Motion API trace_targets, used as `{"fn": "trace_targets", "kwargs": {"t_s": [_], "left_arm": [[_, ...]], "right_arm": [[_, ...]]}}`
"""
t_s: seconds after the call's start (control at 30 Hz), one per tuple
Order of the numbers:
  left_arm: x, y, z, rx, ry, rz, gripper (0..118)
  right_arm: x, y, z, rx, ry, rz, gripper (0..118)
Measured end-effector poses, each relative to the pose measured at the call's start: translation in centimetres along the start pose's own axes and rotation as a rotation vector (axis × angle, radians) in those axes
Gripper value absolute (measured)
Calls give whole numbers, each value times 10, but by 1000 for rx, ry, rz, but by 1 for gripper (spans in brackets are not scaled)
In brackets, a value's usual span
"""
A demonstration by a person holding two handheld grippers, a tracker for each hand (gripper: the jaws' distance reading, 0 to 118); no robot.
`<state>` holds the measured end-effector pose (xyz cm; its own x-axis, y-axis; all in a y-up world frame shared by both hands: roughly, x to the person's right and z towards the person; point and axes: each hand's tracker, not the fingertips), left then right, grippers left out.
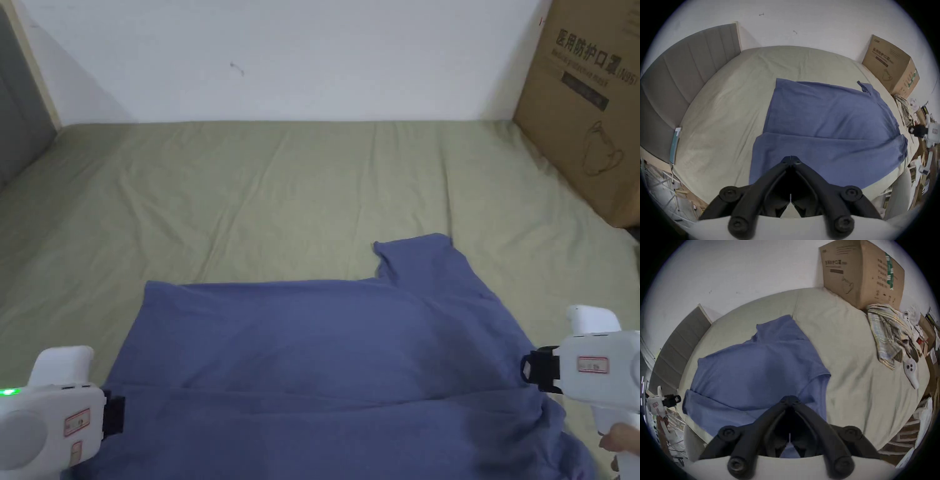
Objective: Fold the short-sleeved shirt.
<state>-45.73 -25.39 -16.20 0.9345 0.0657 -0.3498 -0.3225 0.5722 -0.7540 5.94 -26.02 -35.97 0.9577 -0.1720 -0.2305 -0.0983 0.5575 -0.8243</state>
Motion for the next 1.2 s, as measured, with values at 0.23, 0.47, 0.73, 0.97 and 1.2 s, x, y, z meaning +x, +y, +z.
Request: {"fn": "trace_targets", "kwargs": {"t_s": [0.23,0.47,0.73,0.97,1.2], "left_arm": [[8,25,-22,-32,-3,-6,0],[17,49,-51,-55,-77,-22,0],[28,62,-76,-97,-62,-31,0],[21,65,-84,-118,-61,-20,0],[12,69,-86,-119,-55,4,0]], "right_arm": [[-2,60,-44,-24,35,-29,47],[2,155,-120,-67,-13,49,77],[15,181,-197,-151,-96,85,77],[16,178,-183,-114,-66,132,0],[7,189,-162,-84,-12,84,0]]}}
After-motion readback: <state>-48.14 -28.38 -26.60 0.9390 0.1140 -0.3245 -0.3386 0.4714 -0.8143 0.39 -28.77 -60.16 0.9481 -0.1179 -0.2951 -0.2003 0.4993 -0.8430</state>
